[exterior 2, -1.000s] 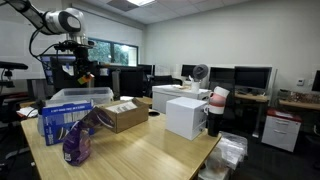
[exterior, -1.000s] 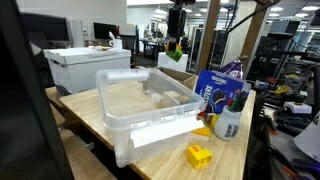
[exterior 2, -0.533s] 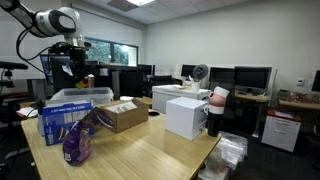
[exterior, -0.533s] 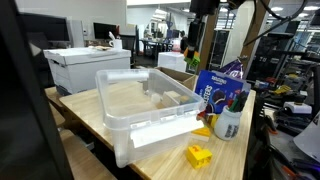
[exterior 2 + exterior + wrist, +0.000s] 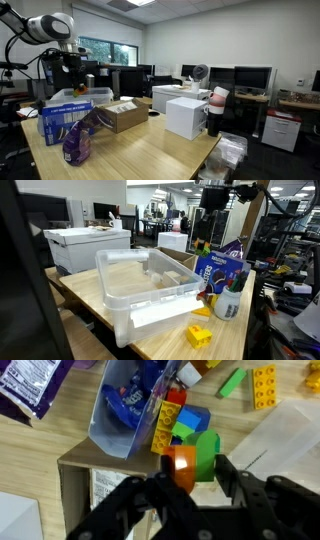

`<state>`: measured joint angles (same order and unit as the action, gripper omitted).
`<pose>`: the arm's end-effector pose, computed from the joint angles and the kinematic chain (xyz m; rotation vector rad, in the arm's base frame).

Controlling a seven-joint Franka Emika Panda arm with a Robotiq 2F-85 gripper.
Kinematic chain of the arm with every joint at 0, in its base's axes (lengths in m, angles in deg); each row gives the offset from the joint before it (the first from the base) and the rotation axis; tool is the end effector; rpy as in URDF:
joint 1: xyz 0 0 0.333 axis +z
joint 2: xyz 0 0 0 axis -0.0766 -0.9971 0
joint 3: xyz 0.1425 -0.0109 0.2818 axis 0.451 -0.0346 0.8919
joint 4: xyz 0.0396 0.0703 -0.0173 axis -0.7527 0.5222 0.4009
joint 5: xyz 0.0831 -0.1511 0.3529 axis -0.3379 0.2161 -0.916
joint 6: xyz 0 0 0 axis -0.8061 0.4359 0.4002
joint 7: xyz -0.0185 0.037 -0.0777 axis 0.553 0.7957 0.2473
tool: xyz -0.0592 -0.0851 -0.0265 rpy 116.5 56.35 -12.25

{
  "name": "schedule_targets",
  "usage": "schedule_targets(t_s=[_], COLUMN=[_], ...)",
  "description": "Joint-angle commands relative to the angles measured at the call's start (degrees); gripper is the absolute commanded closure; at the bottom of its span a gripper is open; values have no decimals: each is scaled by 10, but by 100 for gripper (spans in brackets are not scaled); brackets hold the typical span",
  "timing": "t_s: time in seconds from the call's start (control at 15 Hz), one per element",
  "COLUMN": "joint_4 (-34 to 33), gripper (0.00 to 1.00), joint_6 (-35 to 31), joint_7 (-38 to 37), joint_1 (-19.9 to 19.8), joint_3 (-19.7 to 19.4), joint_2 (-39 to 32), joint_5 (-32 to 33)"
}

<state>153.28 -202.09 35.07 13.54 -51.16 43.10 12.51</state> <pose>0.4181 0.1516 0.4017 3.0033 0.0994 0.1004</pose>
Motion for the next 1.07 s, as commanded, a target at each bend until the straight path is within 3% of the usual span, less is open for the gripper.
schedule_targets(t_s=[0.0, 1.0], joint_4=[35, 59], gripper=[77, 77], joint_6=[-18, -29], joint_7=[-35, -59], joint_1=[-7, 8], joint_3=[17, 26], joint_2=[2, -52], joint_5=[1, -105])
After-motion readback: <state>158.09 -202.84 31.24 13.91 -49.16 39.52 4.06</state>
